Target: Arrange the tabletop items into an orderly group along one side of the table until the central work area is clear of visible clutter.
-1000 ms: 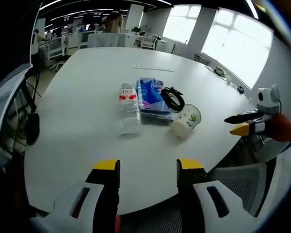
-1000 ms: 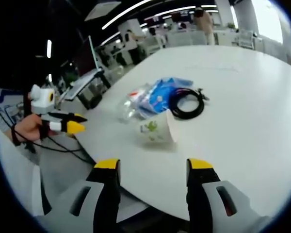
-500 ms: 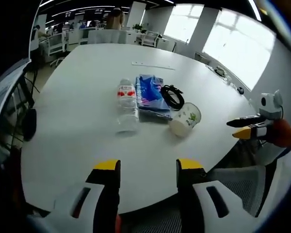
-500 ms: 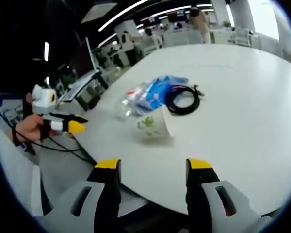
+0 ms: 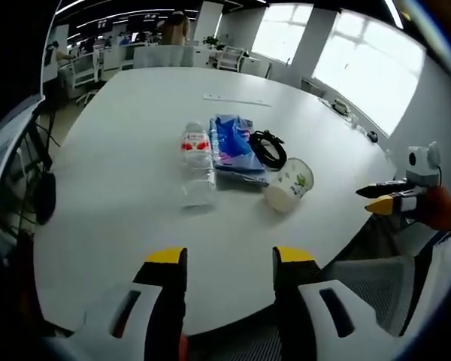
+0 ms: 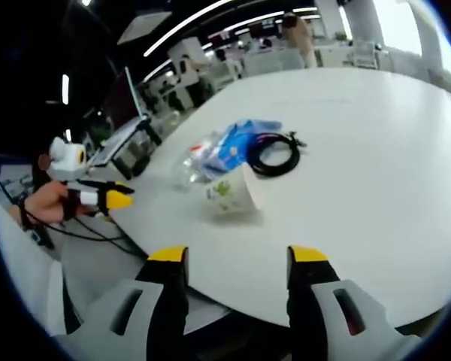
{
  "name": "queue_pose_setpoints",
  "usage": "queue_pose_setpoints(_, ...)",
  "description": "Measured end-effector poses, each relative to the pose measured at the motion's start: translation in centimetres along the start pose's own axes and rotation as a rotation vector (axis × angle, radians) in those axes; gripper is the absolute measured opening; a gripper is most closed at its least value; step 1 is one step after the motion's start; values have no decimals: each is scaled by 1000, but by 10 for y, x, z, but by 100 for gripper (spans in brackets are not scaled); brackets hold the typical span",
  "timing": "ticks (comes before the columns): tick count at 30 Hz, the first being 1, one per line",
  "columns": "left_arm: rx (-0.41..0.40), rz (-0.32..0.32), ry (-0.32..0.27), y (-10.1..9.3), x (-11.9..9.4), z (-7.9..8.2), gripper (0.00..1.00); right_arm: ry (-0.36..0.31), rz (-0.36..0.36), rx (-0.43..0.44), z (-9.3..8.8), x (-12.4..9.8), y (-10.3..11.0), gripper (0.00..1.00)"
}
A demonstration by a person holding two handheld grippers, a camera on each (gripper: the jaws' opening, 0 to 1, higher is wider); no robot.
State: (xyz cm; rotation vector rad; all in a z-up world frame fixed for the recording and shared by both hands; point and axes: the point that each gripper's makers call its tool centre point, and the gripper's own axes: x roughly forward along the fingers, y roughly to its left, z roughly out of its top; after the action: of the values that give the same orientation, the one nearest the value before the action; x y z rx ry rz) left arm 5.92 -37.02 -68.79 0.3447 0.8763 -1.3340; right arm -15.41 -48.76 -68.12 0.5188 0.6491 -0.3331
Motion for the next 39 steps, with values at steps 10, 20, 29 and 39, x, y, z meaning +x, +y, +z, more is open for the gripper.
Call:
queue_pose_setpoints(10,-119,79,35,24,20,12,45,-9,-17,23,-2,-6,-4,49)
queue_pose_setpoints(20,-138,94,13,26,48,46,45,-19,-29,44,-1,-9,-9,49)
queue_pose_setpoints(29,-135,101,18,28,77,62,46,-24,-29,56,0,-10,-10,48)
queue_pose_setpoints(39,-133,103,31,32,96,66,44,-32,-36,75,2,-12,-12,47)
